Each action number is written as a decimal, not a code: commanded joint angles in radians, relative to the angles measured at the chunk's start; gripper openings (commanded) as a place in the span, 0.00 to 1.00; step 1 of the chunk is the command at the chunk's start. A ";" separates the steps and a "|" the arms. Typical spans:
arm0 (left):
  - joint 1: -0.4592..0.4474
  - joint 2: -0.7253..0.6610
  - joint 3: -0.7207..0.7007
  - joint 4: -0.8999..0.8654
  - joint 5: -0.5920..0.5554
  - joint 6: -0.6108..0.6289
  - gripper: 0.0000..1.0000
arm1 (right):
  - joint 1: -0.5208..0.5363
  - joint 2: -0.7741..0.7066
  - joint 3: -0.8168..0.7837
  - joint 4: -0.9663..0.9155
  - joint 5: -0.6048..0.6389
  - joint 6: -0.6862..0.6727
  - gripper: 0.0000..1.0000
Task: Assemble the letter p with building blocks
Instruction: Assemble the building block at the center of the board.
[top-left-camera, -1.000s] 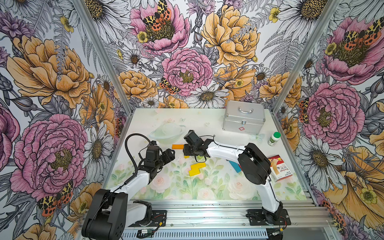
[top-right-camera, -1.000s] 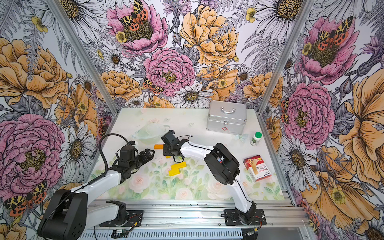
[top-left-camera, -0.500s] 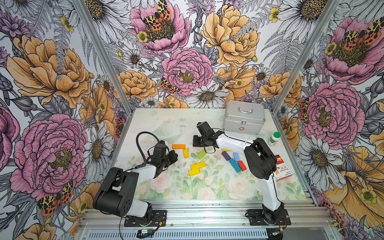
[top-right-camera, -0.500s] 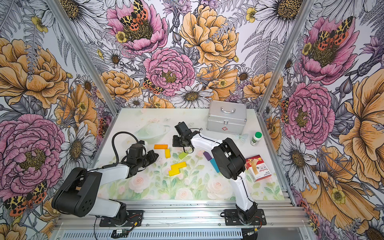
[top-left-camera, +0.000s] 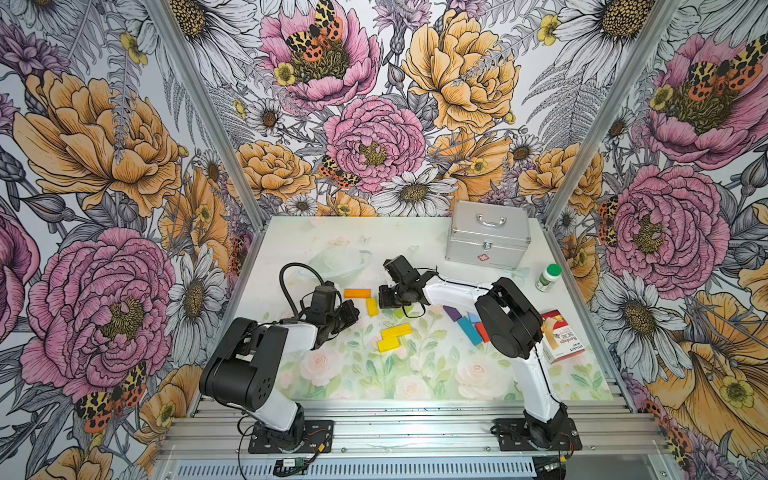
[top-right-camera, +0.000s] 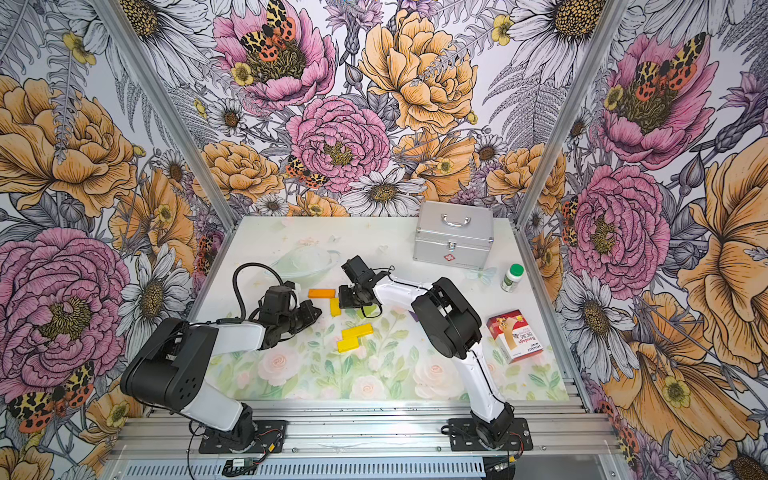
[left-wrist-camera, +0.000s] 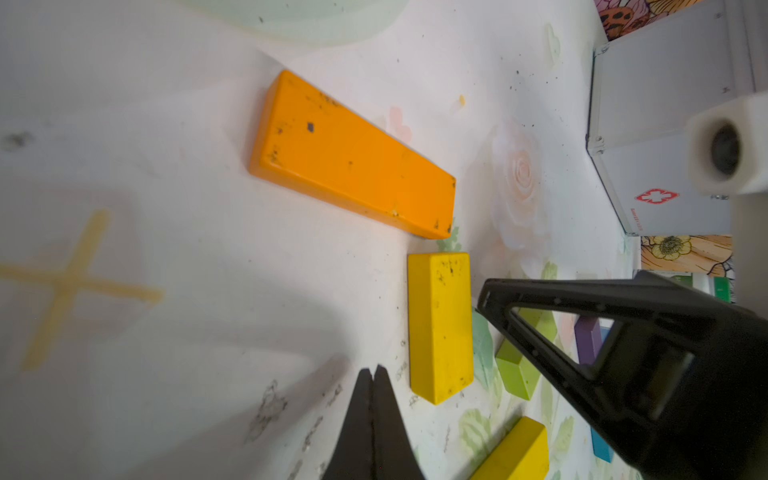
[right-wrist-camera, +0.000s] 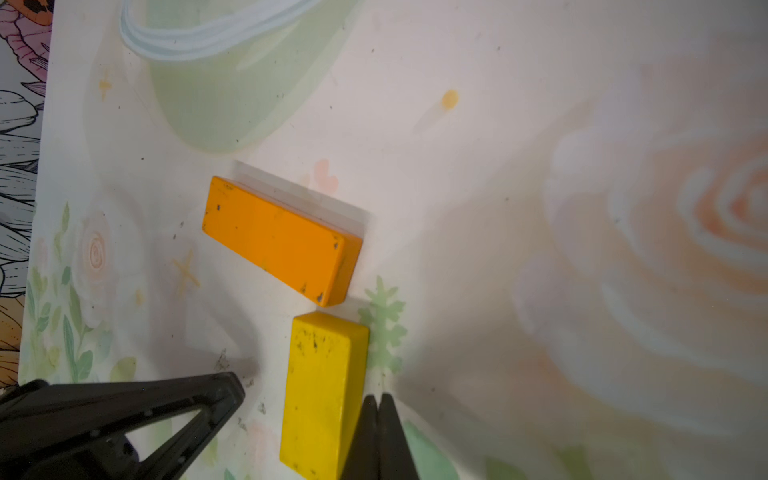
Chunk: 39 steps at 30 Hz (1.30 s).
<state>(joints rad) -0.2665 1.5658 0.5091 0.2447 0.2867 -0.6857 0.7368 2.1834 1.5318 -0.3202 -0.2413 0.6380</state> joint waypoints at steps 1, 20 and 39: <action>-0.010 0.012 0.017 0.042 0.031 -0.008 0.00 | 0.018 0.011 -0.017 0.009 -0.004 0.011 0.00; -0.002 0.037 0.002 0.066 0.047 -0.005 0.00 | 0.032 0.062 0.003 0.009 0.045 0.064 0.00; 0.026 0.067 -0.002 0.078 0.057 -0.008 0.00 | 0.022 0.103 0.046 0.009 0.011 0.062 0.00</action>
<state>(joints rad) -0.2527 1.6138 0.5091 0.2901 0.3275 -0.6857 0.7643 2.2398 1.5745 -0.2714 -0.2409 0.6914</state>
